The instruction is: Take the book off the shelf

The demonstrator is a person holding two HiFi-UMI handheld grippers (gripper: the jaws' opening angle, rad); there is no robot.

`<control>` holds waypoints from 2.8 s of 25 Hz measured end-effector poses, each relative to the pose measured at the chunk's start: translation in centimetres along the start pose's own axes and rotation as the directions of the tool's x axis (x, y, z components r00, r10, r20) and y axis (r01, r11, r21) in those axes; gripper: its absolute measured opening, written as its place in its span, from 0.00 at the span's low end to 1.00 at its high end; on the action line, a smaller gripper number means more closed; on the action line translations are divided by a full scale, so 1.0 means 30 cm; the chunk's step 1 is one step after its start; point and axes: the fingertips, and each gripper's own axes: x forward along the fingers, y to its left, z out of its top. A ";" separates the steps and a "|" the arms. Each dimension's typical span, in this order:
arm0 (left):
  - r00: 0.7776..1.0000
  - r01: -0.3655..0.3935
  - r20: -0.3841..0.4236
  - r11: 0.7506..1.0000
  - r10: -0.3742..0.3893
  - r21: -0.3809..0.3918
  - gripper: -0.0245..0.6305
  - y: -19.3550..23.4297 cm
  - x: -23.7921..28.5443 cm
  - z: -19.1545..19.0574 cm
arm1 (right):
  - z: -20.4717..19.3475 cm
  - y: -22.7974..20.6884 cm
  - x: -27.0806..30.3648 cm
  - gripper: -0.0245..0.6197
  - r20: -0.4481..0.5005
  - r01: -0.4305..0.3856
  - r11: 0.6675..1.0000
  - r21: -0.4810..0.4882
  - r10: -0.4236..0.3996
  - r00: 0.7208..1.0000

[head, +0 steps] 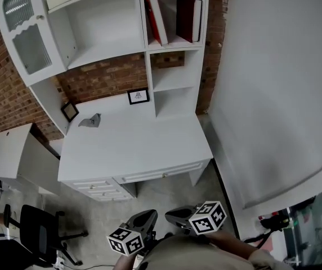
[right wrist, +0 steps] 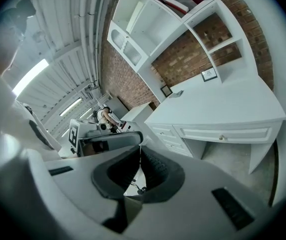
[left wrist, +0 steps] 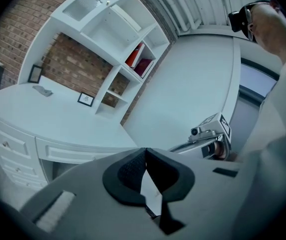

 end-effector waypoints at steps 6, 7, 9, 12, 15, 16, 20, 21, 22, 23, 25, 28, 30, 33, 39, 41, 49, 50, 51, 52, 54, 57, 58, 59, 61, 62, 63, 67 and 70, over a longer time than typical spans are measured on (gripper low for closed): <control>1.000 -0.025 0.003 1.000 0.025 0.012 0.04 -0.014 0.092 0.037 | 0.054 -0.073 -0.043 0.05 -0.004 -0.027 0.999 -0.020 0.026 1.000; 1.000 -0.027 0.005 1.000 0.027 0.014 0.04 -0.018 0.108 0.048 | 0.065 -0.089 -0.054 0.05 0.002 -0.025 1.000 -0.015 0.025 1.000; 0.999 -0.031 0.009 0.999 0.031 0.017 0.04 -0.026 0.146 0.074 | 0.090 -0.124 -0.077 0.05 0.011 -0.026 1.000 -0.004 0.026 1.000; 0.999 -0.038 0.004 0.999 0.038 0.023 0.04 -0.036 0.212 0.103 | 0.124 -0.177 -0.112 0.05 0.019 -0.035 0.999 0.005 0.035 0.999; 0.999 -0.042 -0.007 0.999 0.042 0.027 0.04 -0.047 0.278 0.121 | 0.151 -0.232 -0.150 0.05 0.027 -0.039 0.999 0.013 0.038 0.999; 0.999 -0.043 -0.010 0.999 0.044 0.029 0.04 -0.052 0.302 0.127 | 0.160 -0.251 -0.163 0.05 0.031 -0.041 0.999 0.019 0.040 0.999; 0.998 -0.051 -0.028 0.998 0.052 0.040 0.04 -0.076 0.392 0.142 | 0.193 -0.328 -0.223 0.05 0.062 -0.053 0.997 0.050 0.050 0.997; 0.998 -0.054 -0.032 0.998 0.056 0.042 0.04 -0.081 0.412 0.146 | 0.201 -0.347 -0.238 0.05 0.070 -0.053 0.997 0.058 0.049 0.996; 0.998 -0.059 -0.034 0.997 0.060 0.043 0.04 -0.086 0.431 0.150 | 0.207 -0.366 -0.253 0.05 0.075 -0.051 0.997 0.063 0.046 0.996; 0.997 -0.062 -0.036 0.997 0.064 0.044 0.04 -0.090 0.450 0.154 | 0.211 -0.385 -0.268 0.05 0.077 -0.047 0.997 0.065 0.042 0.996; 0.997 -0.065 -0.042 0.997 0.067 0.048 0.04 -0.100 0.494 0.161 | 0.218 -0.422 -0.296 0.05 0.075 -0.037 0.998 0.058 0.033 0.997; 0.997 -0.064 -0.049 0.996 0.067 0.055 0.04 -0.118 0.565 0.165 | 0.231 -0.479 -0.339 0.05 0.084 -0.036 0.997 0.061 0.031 0.996; 0.996 -0.066 -0.052 0.996 0.069 0.056 0.04 -0.130 0.606 0.166 | 0.237 -0.517 -0.369 0.05 0.090 -0.035 0.997 0.072 0.028 0.996; 0.996 -0.072 -0.055 0.996 0.075 0.059 0.04 -0.148 0.660 0.166 | 0.235 -0.567 -0.409 0.05 0.087 -0.031 0.997 0.076 0.025 0.996; 0.993 -0.092 -0.066 0.994 0.096 0.056 0.04 -0.150 0.716 0.172 | 0.235 -0.632 -0.448 0.05 0.089 -0.037 0.994 0.100 0.028 0.996; 0.992 -0.098 -0.071 0.994 0.101 0.051 0.04 -0.142 0.738 0.176 | 0.247 -0.650 -0.455 0.05 0.093 -0.039 0.994 0.103 0.029 0.995; 0.993 -0.099 -0.069 0.995 0.100 0.029 0.04 -0.070 0.747 0.228 | 0.275 -0.693 -0.413 0.05 0.077 -0.007 0.992 0.129 -0.003 0.997; 0.993 -0.099 -0.065 0.995 0.101 0.024 0.04 -0.049 0.742 0.235 | 0.282 -0.697 -0.395 0.05 0.071 -0.005 0.991 0.130 -0.005 0.997; 0.993 -0.101 -0.059 0.995 0.102 0.018 0.04 -0.024 0.736 0.245 | 0.292 -0.698 -0.375 0.05 0.067 -0.003 0.992 0.127 -0.006 0.998; 0.993 -0.102 -0.053 0.995 0.103 0.013 0.04 0.003 0.729 0.257 | 0.305 -0.699 -0.352 0.05 0.063 0.000 0.993 0.120 -0.007 0.998; 0.994 -0.100 -0.040 0.995 0.100 0.004 0.04 0.059 0.712 0.289 | 0.335 -0.697 -0.306 0.05 0.058 0.009 0.994 0.106 -0.015 0.998; 0.997 -0.078 -0.016 0.997 0.078 -0.002 0.04 0.139 0.691 0.356 | 0.388 -0.700 -0.245 0.05 0.050 0.041 0.995 0.093 -0.046 0.998; 0.997 -0.070 -0.009 0.998 0.070 -0.003 0.04 0.166 0.685 0.378 | 0.406 -0.702 -0.224 0.05 0.046 0.053 0.995 0.088 -0.057 0.997; 0.998 -0.063 -0.003 0.998 0.063 -0.003 0.04 0.193 0.679 0.398 | 0.423 -0.703 -0.201 0.05 0.041 0.064 0.995 0.082 -0.068 0.997; 0.999 -0.049 0.005 0.999 0.049 -0.006 0.04 0.247 0.663 0.434 | 0.459 -0.698 -0.150 0.05 0.030 0.083 0.994 0.067 -0.085 0.996; 0.999 -0.043 0.009 0.999 0.043 -0.008 0.04 0.273 0.654 0.449 | 0.475 -0.695 -0.123 0.05 0.023 0.090 0.994 0.059 -0.092 0.996; 0.999 -0.036 0.011 0.999 0.036 -0.011 0.04 0.297 0.647 0.463 | 0.490 -0.692 -0.097 0.05 0.016 0.097 0.994 0.051 -0.098 0.995; 1.000 -0.003 0.002 1.000 0.003 -0.018 0.04 0.388 0.623 0.500 | 0.545 -0.693 -0.017 0.05 0.010 0.141 0.989 0.038 -0.142 0.990; 1.000 0.030 -0.007 0.999 -0.030 -0.011 0.04 0.444 0.614 0.526 | 0.585 -0.707 0.024 0.05 0.033 0.180 0.982 0.061 -0.182 0.983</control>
